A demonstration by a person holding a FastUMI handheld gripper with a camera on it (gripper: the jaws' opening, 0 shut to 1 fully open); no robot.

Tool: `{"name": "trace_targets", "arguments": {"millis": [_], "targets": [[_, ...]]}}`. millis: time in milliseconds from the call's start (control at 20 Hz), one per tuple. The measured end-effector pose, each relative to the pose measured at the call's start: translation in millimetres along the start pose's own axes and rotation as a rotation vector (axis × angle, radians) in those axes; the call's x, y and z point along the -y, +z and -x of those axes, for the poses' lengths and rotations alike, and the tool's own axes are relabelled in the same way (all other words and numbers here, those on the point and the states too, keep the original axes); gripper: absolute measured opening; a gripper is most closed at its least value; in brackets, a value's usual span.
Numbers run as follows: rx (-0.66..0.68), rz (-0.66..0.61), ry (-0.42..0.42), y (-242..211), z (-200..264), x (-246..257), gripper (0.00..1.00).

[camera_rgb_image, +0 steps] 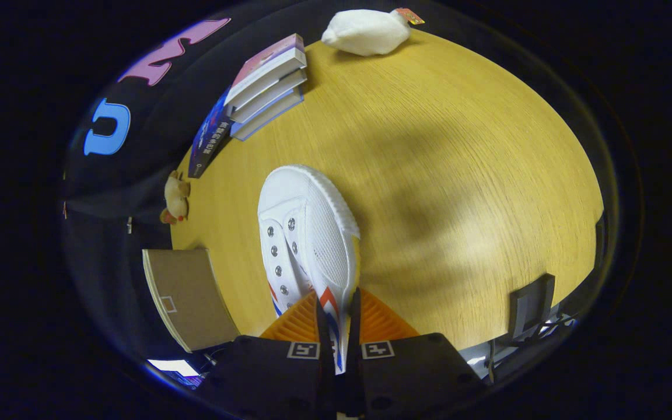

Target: Open the storage box then place both shoes into the box .Put the left shoe in first, then the right shoe, with the right side of both shoes facing outward in a uniform manner.

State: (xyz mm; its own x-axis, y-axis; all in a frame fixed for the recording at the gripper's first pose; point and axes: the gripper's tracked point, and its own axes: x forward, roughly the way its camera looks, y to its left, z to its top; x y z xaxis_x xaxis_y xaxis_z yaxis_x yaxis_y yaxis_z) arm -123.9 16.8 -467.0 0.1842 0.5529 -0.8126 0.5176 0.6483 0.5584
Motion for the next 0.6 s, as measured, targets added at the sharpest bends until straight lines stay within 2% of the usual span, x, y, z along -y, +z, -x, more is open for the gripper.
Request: {"name": "trace_targets", "arguments": {"millis": [150, 300, 600], "targets": [[0.026, 0.078, 0.051, -0.6, 26.4, -62.7, 0.11], [0.018, 0.123, 0.149, -11.9, 45.3, -150.0, 0.11], [-0.05, 0.202, 0.261, -59.0, 51.1, -299.2, 0.11]]}}
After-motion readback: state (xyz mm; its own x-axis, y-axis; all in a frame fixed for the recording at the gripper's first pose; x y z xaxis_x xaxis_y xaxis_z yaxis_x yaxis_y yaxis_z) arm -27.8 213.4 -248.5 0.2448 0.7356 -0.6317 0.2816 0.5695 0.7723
